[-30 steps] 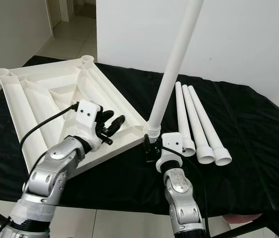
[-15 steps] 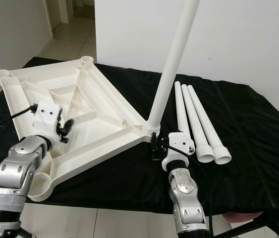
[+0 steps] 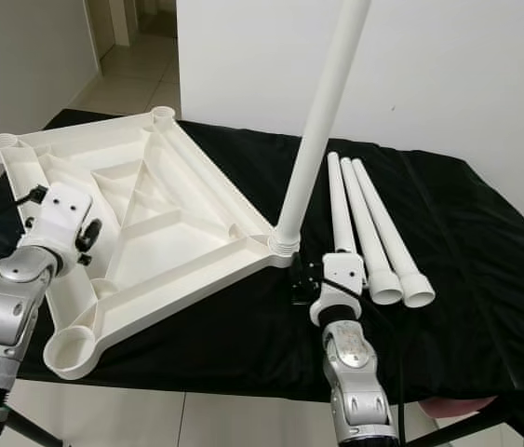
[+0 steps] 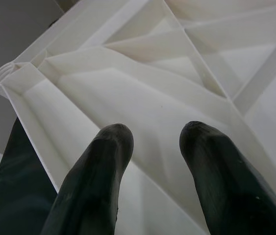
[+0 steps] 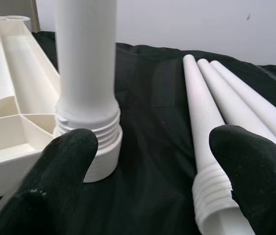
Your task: Building children table
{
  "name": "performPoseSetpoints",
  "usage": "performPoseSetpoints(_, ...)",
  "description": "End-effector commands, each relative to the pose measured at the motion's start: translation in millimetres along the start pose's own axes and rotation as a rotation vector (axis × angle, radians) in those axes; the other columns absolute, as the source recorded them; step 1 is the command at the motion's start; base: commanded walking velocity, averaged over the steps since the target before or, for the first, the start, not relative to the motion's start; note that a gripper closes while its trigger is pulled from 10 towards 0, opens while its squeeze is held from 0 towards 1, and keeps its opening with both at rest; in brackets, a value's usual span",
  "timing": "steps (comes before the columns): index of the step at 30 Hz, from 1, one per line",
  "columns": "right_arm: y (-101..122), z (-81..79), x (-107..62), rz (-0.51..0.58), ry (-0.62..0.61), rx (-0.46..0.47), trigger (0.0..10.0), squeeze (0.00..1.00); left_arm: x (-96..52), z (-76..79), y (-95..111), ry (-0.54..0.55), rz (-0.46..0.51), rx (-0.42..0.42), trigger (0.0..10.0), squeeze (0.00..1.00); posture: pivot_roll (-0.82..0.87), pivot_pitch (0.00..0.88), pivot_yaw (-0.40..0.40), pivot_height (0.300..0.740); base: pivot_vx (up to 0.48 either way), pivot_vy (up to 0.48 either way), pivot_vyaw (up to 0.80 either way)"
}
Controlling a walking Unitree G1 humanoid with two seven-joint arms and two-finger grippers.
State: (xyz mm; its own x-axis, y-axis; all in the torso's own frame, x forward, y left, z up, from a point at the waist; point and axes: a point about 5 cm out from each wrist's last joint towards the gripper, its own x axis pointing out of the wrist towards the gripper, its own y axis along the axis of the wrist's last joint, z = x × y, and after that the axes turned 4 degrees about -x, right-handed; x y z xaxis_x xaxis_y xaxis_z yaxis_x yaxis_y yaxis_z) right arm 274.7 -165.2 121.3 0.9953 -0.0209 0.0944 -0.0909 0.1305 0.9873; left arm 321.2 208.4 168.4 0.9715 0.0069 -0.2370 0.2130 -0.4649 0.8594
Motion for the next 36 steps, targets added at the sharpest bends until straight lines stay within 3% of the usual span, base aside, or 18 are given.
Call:
performPoseSetpoints(1,-0.4,4.1,-1.2,-0.002,-0.015,-0.003,10.0,0.0,0.3,5.3,-8.3,-0.008,-0.036,0.04,10.0,0.0,-0.03,0.0,-0.062,0.74,0.0,0.0,0.0)
performPoseSetpoints(4,3.8,9.3,1.2,0.014,-0.016,-0.017,10.0,0.0,-0.1,8.0,-11.6,-0.032,-0.056,0.136,10.0,0.0,-0.04,0.0,-0.063,0.74,0.0,0.0,0.0)
performPoseSetpoints(10,5.6,12.9,3.4,0.021,-0.025,-0.019,10.0,0.0,2.0,13.0,-9.1,-0.067,-0.039,0.222,10.0,0.0,-0.04,0.0,-0.065,0.74,0.0,0.0,0.0)
performPoseSetpoints(14,4.5,9.8,5.8,0.014,0.01,-0.009,10.0,0.0,2.5,23.7,-7.8,-0.12,-0.032,0.262,10.0,0.0,-0.03,0.0,-0.069,0.74,0.0,0.0,0.0)
performPoseSetpoints(19,5.3,2.0,16.1,0.014,0.075,0.009,10.0,0.0,-1.2,49.4,0.4,-0.277,0.028,0.326,10.0,0.0,-0.03,0.0,-0.068,0.74,0.0,0.0,0.0)
performPoseSetpoints(24,6.8,0.1,19.5,0.021,0.097,0.003,10.0,0.0,-2.9,55.3,2.6,-0.324,0.04,0.332,10.0,0.0,-0.03,0.0,-0.067,0.74,0.0,0.0,0.0)
performPoseSetpoints(26,8.3,0.9,23.6,0.024,0.1,0.0,10.0,0.0,-6.3,61.7,5.3,-0.385,0.06,0.36,10.0,0.0,-0.02,0.0,-0.066,0.74,0.0,0.0,0.0)
performPoseSetpoints(28,11.4,3.7,29.9,0.029,0.097,0.004,10.0,0.0,-16.4,76.7,11.8,-0.518,0.095,0.394,10.0,0.0,-0.02,0.0,-0.063,0.74,0.0,0.0,0.0)
performPoseSetpoints(36,10.7,4.3,28.2,0.029,0.09,0.01,10.0,0.0,-24.4,96.3,27.3,-0.596,0.145,0.342,10.0,0.0,-0.03,0.0,-0.054,0.74,0.0,0.0,0.0)
